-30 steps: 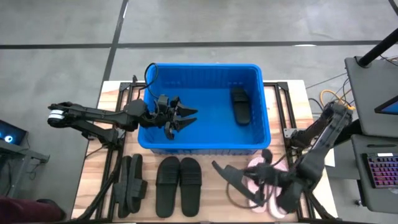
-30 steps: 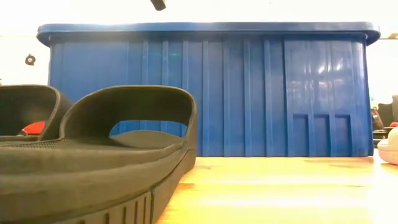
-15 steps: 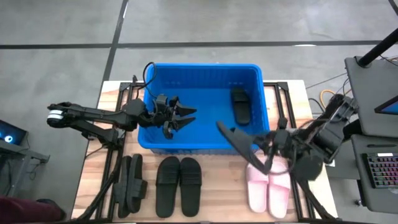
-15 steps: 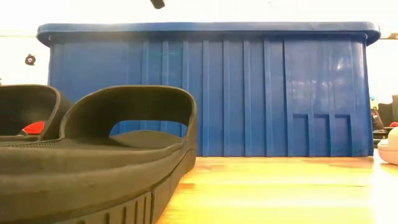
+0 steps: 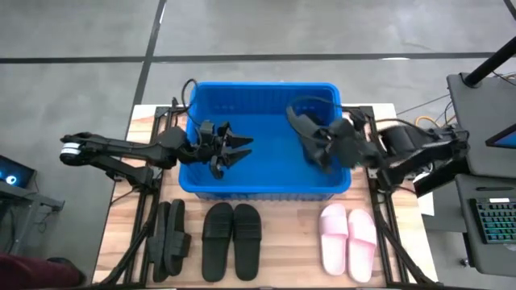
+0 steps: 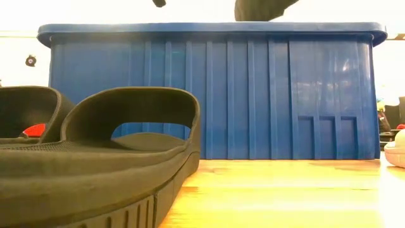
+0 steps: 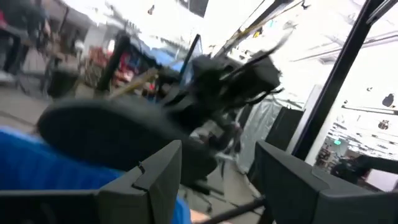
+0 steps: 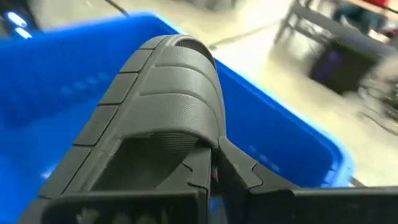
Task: Pick and place slides into bin
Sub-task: Put the black slide into the blue container
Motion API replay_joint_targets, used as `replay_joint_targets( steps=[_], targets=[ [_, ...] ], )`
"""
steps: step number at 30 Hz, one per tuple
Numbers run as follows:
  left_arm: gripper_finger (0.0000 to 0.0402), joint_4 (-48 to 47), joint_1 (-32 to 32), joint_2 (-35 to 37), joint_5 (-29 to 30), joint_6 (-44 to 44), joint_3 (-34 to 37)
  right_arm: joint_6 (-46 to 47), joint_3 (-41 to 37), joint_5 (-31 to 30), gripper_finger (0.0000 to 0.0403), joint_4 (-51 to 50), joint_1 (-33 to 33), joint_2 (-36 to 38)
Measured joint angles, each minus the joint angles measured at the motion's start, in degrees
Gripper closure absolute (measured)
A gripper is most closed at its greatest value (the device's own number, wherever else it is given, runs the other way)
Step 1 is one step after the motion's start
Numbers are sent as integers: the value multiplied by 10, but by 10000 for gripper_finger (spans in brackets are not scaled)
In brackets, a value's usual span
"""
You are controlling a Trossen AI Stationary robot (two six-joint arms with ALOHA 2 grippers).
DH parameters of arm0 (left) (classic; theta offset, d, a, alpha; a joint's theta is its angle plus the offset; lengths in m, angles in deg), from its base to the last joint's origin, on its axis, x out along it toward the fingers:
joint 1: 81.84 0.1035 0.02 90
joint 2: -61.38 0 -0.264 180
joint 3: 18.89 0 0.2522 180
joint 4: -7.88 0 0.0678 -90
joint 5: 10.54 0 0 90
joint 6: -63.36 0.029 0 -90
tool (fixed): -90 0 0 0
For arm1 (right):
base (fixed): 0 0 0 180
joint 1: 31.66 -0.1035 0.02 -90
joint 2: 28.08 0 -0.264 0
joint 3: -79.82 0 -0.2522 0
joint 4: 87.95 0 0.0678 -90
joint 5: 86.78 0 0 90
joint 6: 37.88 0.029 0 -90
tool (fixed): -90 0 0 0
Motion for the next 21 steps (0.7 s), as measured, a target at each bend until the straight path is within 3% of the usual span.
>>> replay_joint_targets(
  steps=[10, 21],
  targets=[
    [212, -3, 2, 20, 36, 30, 3, -118, 0, 24, 392, -38, 169, -74],
    [212, -2, 3, 20, 36, 110, 3, -229, -1, 17, 392, -45, 244, -183]
  ],
)
